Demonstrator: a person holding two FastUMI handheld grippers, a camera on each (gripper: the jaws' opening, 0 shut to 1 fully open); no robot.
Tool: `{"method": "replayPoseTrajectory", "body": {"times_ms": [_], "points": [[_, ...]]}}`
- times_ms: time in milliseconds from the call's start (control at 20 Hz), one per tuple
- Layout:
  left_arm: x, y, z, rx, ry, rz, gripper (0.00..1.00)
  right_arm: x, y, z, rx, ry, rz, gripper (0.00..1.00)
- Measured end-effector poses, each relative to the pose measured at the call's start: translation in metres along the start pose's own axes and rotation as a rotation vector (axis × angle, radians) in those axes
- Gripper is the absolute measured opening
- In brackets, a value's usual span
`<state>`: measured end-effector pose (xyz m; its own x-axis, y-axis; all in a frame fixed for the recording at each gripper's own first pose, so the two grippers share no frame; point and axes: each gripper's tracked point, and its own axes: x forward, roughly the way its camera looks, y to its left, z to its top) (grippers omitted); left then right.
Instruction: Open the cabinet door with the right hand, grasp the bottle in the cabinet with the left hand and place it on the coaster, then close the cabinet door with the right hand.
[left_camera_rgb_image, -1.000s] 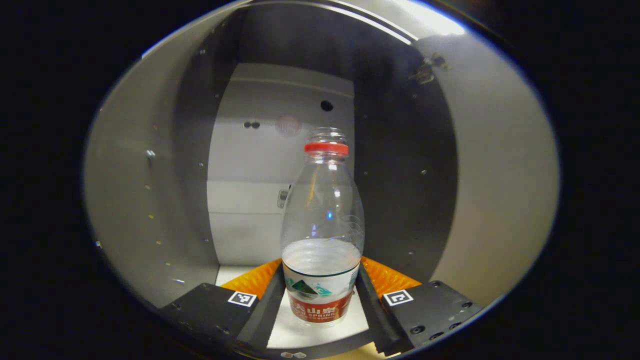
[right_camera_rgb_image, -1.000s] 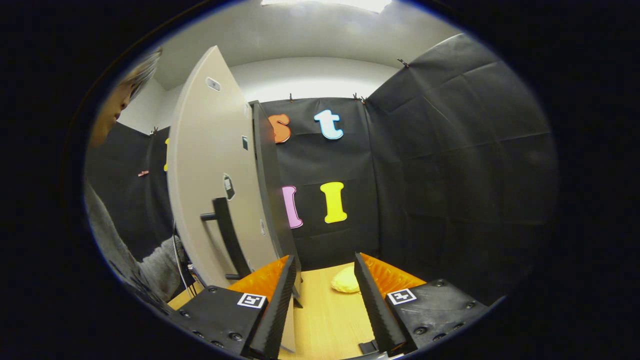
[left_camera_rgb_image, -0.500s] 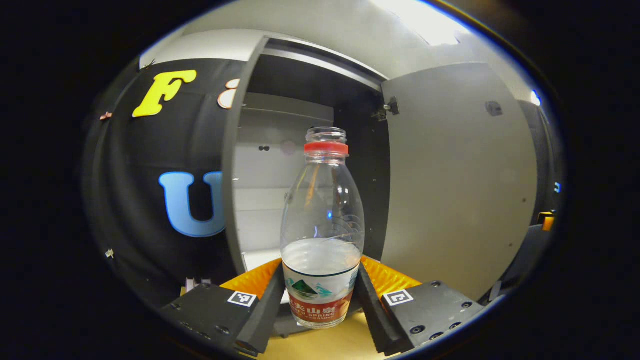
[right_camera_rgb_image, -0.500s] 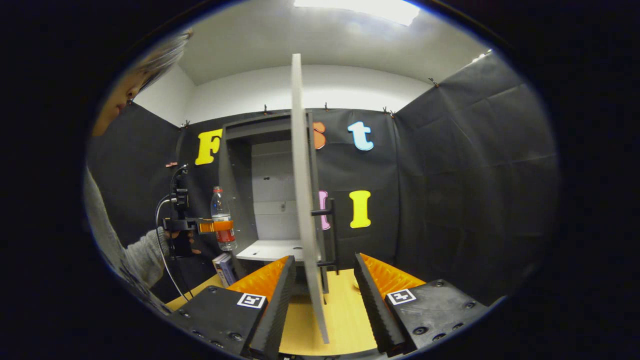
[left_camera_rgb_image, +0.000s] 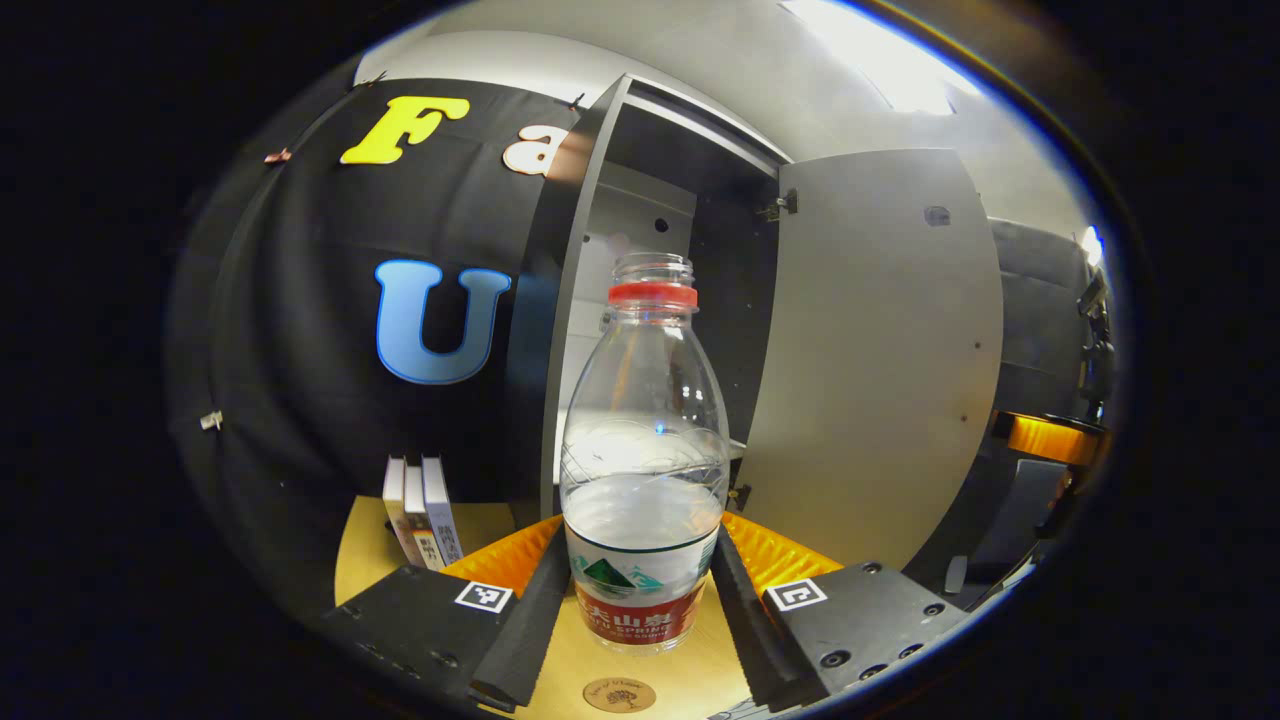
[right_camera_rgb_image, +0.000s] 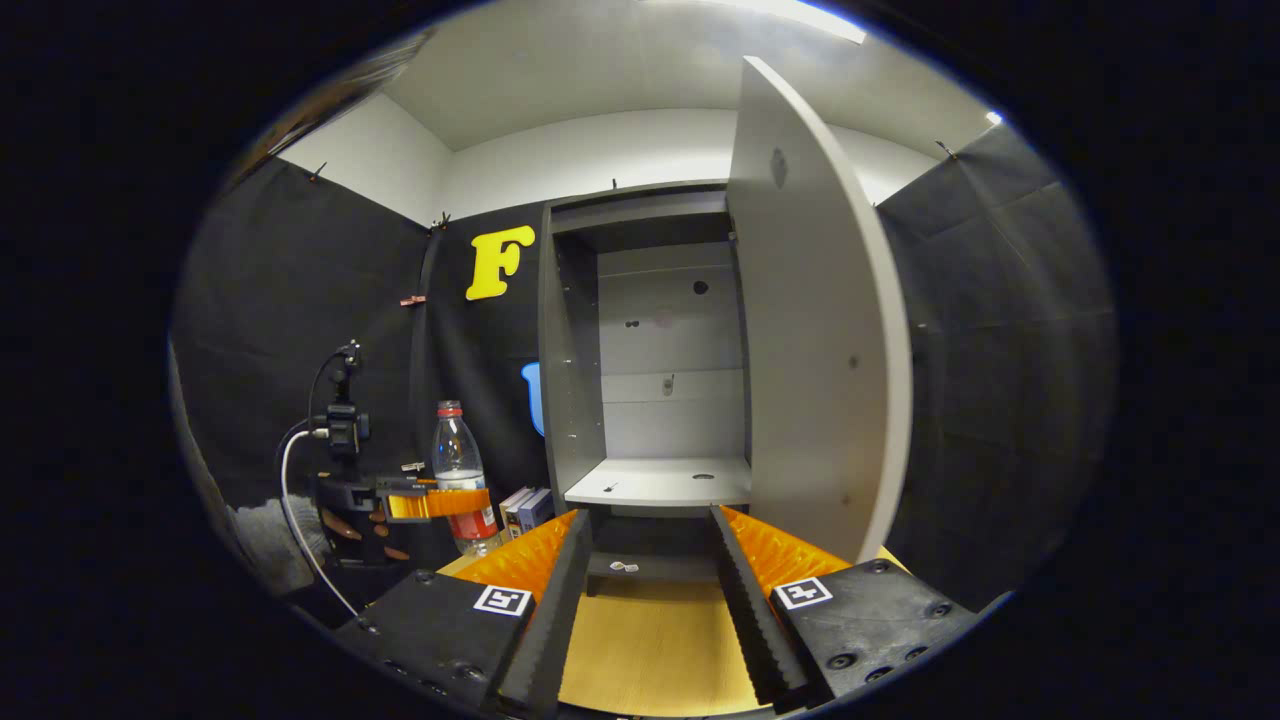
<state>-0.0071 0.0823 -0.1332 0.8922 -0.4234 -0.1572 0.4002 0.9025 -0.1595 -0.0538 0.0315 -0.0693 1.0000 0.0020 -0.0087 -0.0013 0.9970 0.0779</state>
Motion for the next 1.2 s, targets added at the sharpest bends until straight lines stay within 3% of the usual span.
{"method": "replayPoseTrajectory", "body": {"times_ms": [150,350,650,1200], "points": [[0.002,0.009,-0.053,0.008,0.025,0.034,0.78,0.030,0.017,-0.035,-0.025,0.042,0.017,0.72],[0.006,0.002,-0.132,0.045,0.058,-0.004,0.78,0.059,0.026,-0.073,-0.023,0.075,0.045,0.72],[0.016,-0.005,-0.228,0.150,0.073,0.005,0.78,0.070,0.016,-0.137,0.026,0.225,0.056,0.71],[0.032,0.016,-0.294,0.063,0.072,0.076,0.78,0.072,0.017,-0.194,0.085,0.388,0.103,0.72]]}}
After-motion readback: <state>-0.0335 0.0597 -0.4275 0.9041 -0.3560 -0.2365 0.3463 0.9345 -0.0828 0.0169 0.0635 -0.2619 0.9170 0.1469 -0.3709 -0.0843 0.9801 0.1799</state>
